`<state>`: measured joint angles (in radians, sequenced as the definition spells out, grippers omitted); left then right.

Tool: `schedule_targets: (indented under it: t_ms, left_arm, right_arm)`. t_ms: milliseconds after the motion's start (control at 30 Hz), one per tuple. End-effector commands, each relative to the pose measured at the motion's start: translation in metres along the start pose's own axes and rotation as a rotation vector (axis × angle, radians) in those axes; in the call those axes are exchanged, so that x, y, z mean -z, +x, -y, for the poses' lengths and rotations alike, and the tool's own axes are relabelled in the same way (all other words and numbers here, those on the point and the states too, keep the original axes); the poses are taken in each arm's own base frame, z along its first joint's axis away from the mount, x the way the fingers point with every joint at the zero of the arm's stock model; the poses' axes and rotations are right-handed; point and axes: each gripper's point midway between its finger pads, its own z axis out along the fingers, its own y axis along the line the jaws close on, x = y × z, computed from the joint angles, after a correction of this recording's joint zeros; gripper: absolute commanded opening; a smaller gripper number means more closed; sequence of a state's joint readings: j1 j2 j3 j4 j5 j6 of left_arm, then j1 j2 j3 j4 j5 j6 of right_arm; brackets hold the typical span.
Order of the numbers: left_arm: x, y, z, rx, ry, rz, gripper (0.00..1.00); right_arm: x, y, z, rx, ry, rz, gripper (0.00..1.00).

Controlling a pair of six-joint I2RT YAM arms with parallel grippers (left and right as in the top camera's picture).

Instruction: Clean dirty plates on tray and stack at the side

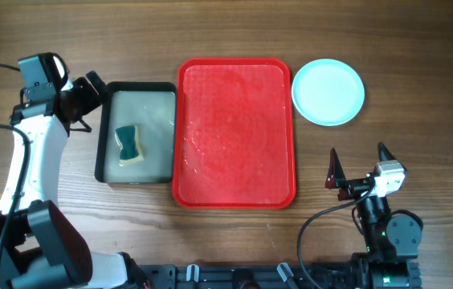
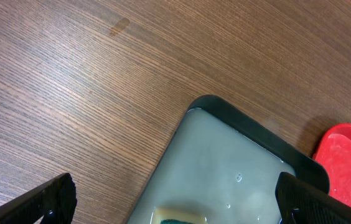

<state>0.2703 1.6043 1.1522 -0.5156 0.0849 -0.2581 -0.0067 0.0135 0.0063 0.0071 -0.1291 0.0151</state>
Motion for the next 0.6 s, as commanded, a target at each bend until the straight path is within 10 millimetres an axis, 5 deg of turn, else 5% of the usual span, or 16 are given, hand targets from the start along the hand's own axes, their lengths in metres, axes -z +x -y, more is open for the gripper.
schedule_targets:
  t_ms: [0, 567]
  left_arm:
    - [0.0068, -0.0090, 0.0047, 0.011, 0.019, 0.025, 0.99]
    - [0.0068, -0.0090, 0.0047, 0.011, 0.019, 0.025, 1.00]
  right_arm:
    - [0.0006, -0.0017, 0.0037, -0.016, 0.020, 0.010, 1.00]
    - [0.0006, -0.0018, 0.0038, -0.016, 0.021, 0.010, 1.00]
